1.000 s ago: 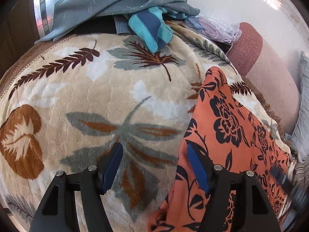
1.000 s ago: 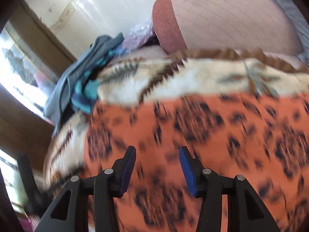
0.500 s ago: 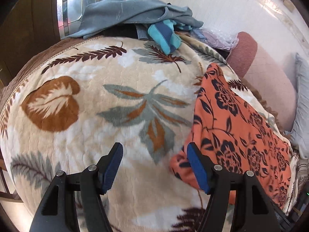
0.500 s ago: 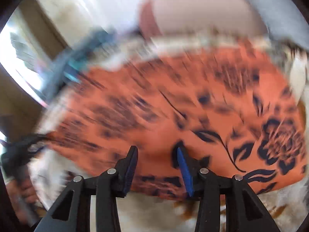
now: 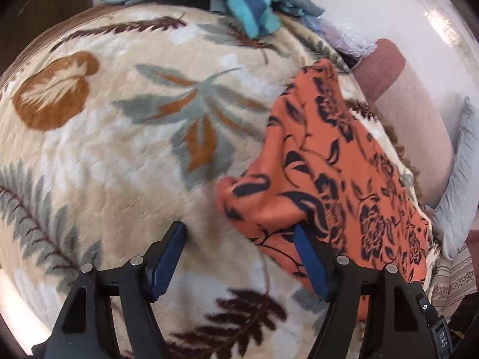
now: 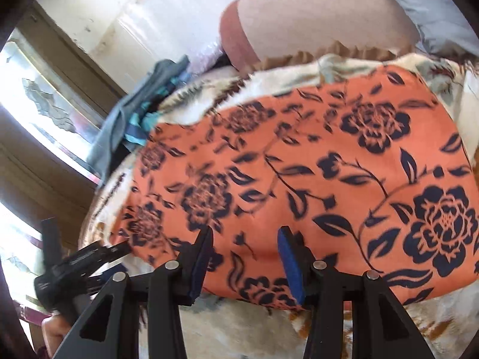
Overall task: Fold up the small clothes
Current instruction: 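Grasp the folded dress edge with the left gripper and smooth it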
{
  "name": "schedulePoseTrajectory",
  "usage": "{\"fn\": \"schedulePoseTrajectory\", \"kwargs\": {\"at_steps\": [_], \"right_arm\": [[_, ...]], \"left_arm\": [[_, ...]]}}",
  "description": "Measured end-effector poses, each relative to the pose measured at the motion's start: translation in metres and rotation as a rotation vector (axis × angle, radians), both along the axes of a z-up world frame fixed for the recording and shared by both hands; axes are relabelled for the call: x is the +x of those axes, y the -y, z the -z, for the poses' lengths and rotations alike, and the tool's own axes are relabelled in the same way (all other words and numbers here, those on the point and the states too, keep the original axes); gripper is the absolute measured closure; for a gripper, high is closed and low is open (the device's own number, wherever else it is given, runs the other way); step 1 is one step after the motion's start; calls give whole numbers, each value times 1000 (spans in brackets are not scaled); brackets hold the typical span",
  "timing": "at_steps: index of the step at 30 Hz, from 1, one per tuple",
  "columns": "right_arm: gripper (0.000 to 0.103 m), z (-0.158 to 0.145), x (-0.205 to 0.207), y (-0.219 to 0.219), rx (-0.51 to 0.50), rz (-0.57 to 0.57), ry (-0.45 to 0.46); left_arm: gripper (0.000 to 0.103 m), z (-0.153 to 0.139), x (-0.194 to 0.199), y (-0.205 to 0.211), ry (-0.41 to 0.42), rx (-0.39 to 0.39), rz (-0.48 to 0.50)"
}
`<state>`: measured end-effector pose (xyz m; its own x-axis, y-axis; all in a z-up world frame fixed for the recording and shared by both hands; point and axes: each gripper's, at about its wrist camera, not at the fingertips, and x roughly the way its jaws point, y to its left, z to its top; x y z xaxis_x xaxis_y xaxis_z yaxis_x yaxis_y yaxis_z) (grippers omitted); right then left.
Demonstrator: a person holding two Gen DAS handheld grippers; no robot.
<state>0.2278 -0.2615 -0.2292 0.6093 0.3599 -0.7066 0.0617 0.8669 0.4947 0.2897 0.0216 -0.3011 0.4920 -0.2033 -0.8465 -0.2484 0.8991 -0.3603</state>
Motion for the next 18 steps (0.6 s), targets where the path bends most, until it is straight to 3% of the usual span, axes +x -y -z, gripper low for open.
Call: {"fn": "schedulePoseTrajectory", "kwargs": {"at_steps": [3,6,7,8,11,13,18], "right_arm": [[58,3,9,-10,-37,-38,-3],[57,42,29,-23,-47,-108,-188],[57,45,31,-28,-82,-123,-180],[57,39,30,-33,-128,-135,-160],[57,34,29,-43,-199,-162,-168],[57,33,29,-44,-213,-166,-164],[57,32,29,-43,-216,-175,-162]], "left_arm": [[44,0,3,1,-1,-42,-8],[50,-2,-4,2,30,-57,2],[50,-2,-6,0,42,-96,-1],[47,-1,-10,-4,55,-143,-7],[23,9,-11,-19,59,-272,-57],[22,14,-11,-24,63,-353,-88],[22,15,1,-21,66,-393,-92]]}}
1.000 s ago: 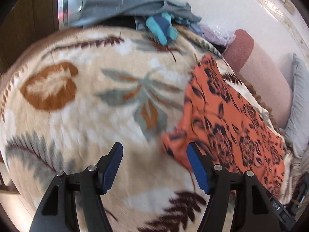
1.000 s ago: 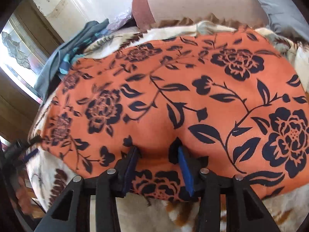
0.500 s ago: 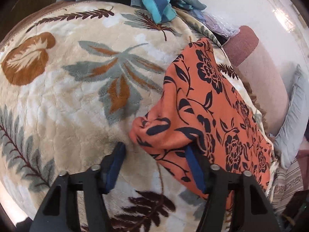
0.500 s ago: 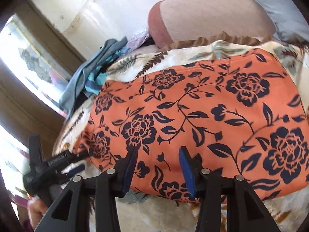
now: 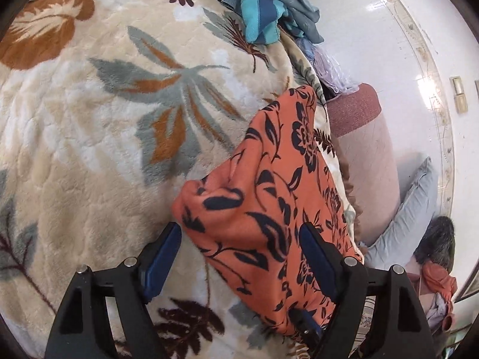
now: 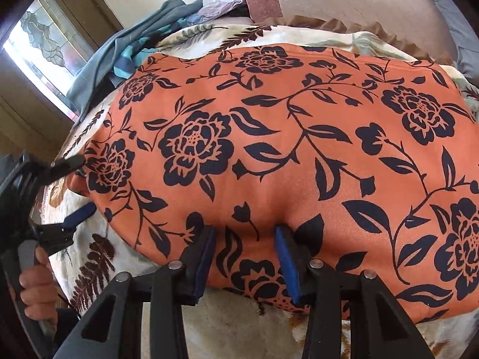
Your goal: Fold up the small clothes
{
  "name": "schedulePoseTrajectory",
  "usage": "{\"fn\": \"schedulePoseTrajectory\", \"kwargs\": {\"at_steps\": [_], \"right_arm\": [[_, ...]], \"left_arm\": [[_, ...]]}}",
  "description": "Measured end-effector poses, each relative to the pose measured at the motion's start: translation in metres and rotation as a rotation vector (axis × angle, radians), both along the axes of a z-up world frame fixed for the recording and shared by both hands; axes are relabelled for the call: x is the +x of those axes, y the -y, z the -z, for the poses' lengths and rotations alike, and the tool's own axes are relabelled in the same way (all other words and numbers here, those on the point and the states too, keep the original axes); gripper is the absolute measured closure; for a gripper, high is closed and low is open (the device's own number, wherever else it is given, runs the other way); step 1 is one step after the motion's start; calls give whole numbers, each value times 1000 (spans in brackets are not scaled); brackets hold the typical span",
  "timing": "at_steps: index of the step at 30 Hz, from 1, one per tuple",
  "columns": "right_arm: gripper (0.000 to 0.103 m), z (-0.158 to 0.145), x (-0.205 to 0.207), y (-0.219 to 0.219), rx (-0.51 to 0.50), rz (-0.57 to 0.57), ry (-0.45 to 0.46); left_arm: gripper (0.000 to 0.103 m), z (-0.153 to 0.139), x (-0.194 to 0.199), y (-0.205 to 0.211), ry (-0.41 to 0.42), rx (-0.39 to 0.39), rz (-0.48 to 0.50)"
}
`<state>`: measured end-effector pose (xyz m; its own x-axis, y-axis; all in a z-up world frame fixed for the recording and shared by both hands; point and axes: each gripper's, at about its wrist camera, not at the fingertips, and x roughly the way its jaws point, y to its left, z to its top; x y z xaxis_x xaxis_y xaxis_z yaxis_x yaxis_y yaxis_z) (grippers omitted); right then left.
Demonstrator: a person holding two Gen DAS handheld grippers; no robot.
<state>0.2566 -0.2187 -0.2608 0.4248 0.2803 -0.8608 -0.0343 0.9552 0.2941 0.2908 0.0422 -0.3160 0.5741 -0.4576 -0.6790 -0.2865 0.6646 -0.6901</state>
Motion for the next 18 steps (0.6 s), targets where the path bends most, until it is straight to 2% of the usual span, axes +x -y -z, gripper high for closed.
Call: {"fn": "schedulePoseTrajectory", "kwargs": {"at_steps": [4,5,6,7,8,13,14,15,17,18], "right_arm": [[55,2,0,-3,-6,-4,5],[54,1,0,-3,-7,-6,7],[54,10,3,-7,-9,-7,8],[54,12,4,-8,-8,-9,9],[54,11,4,-8,-6,-11,8],[54,5,2,-4,1,-12,5],[54,4,2,-4,2,-12,5],[54,3,1,-3,4,-12,4],[54,4,3,0,18,-8,1],[54,4,3,1,27,-5,-1]], "left_arm": [[24,-3,5,9,8,13,7],[41,-5,5,11,14,49,9],[67,-6,7,14,-4,120,16],[73,-3,8,14,-24,169,25],[78,0,8,12,-37,180,29],[79,5,-5,-4,-34,99,27],[73,4,-6,-6,-32,77,21],[52,4,-6,-9,-32,51,11],[24,4,-8,-12,-6,-19,1],[19,4,-8,-9,6,-32,5]]}}
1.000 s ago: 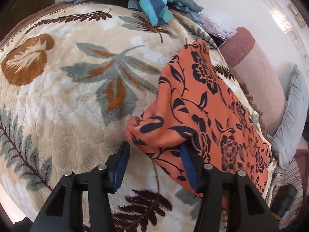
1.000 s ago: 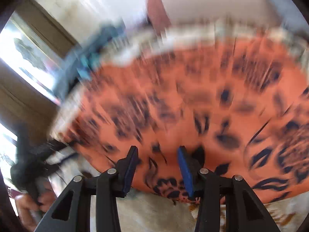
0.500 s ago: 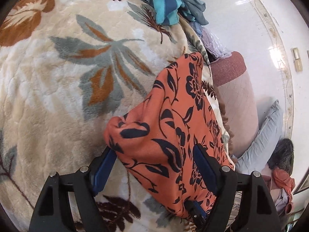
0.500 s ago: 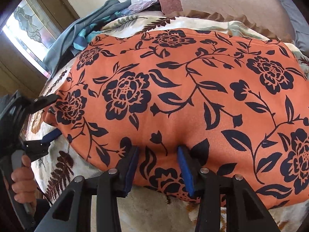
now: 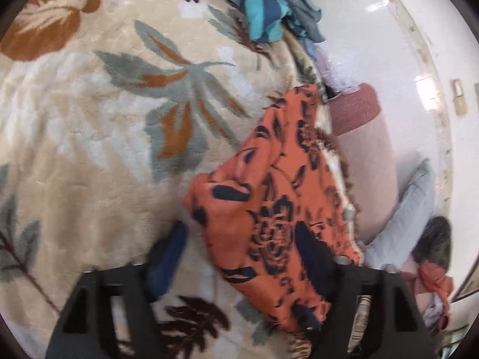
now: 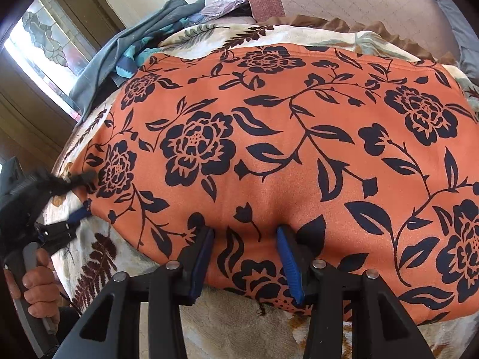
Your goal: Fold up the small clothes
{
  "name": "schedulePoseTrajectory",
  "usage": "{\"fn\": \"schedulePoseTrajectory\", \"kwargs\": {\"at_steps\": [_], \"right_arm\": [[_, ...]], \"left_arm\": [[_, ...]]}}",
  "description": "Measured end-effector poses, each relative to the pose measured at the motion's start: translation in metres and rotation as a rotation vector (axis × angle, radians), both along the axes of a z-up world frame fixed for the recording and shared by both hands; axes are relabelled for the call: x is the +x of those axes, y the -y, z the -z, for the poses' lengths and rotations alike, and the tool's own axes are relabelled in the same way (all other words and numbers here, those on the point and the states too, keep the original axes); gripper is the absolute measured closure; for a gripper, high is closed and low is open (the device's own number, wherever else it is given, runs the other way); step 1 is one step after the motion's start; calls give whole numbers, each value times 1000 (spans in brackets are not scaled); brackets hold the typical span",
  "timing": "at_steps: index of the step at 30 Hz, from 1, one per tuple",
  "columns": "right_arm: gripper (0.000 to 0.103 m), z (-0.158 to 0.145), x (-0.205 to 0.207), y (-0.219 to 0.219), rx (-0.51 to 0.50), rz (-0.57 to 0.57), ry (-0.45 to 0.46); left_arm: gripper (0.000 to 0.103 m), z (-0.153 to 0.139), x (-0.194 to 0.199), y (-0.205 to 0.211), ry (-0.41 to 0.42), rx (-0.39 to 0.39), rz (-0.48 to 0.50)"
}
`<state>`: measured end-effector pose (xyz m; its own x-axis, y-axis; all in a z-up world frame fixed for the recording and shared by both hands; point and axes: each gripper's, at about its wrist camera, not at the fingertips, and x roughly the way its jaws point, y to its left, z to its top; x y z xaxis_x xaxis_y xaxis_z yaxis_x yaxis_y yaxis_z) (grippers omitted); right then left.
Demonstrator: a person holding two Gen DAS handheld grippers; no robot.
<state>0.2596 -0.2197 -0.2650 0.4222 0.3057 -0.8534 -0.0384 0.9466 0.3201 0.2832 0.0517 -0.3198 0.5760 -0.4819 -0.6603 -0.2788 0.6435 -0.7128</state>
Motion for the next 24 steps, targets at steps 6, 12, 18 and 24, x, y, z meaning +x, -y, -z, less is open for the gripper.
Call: {"fn": "schedulePoseTrajectory", "kwargs": {"at_steps": [6,12,18,24], "right_arm": [[54,2,2,17,100,20,-12],[60,-28,-11,39,212,83,202],[65,9,5,16,121,0,77],[67,13,3,57,321,77,-27]], "left_arm": [[51,-3,14,31,40,144,47],[84,-4,14,28,53,187,50],[89,-30,13,41,118,237,100],[91,-100,-5,93,319,351,249]]}}
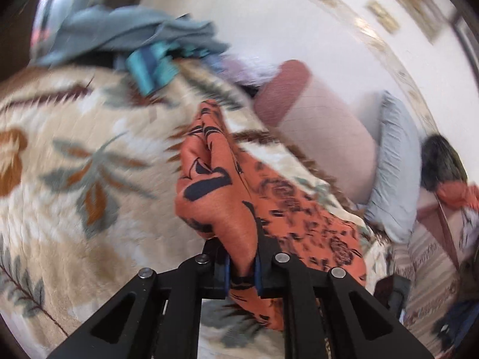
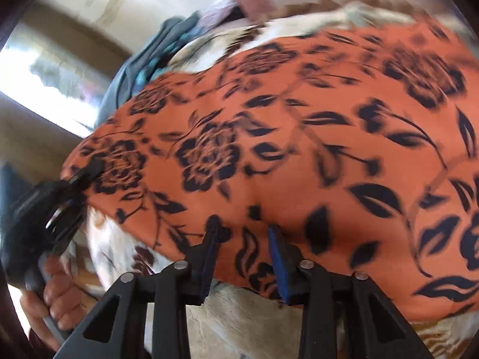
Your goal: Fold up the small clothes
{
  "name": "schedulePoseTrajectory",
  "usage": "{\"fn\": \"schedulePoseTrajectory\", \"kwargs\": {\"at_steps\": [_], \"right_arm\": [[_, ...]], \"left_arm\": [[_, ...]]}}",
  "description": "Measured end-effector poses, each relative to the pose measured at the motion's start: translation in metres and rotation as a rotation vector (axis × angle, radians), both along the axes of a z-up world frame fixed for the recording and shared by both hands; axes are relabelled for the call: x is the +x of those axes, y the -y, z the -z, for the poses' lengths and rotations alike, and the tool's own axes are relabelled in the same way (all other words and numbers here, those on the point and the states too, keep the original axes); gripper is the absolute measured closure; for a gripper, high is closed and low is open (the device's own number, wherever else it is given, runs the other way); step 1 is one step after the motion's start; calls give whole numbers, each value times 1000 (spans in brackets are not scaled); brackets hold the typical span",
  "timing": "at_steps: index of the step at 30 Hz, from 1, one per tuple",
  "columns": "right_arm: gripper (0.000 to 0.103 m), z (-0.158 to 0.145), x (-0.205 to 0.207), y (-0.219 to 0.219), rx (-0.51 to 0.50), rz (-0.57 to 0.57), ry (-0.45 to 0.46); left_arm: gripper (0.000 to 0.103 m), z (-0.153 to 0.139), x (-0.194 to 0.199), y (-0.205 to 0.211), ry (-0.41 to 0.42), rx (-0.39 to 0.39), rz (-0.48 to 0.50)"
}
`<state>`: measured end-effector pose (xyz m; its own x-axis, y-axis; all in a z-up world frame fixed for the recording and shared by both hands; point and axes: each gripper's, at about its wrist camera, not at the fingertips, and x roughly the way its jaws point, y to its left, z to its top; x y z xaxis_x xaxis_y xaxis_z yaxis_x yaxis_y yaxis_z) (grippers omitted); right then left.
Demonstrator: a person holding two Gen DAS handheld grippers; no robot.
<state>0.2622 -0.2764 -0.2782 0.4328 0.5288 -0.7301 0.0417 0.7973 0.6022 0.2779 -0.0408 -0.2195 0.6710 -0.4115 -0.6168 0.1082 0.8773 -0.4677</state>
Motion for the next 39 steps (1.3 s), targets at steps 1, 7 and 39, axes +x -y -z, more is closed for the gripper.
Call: {"fn": "schedulePoseTrajectory", "kwargs": {"at_steps": [1,7,39], "right_arm": [[67,-1,-3,14,28,40,2],[67,-25,-39,124,74,327,119],[34,41,-5,157,495,529,47]], "left_arm": [[91,-12,-5,13,32,25,34],[92,-60,-33,107,170,91,253],[43,70,25,73,-97,-24,286]]}}
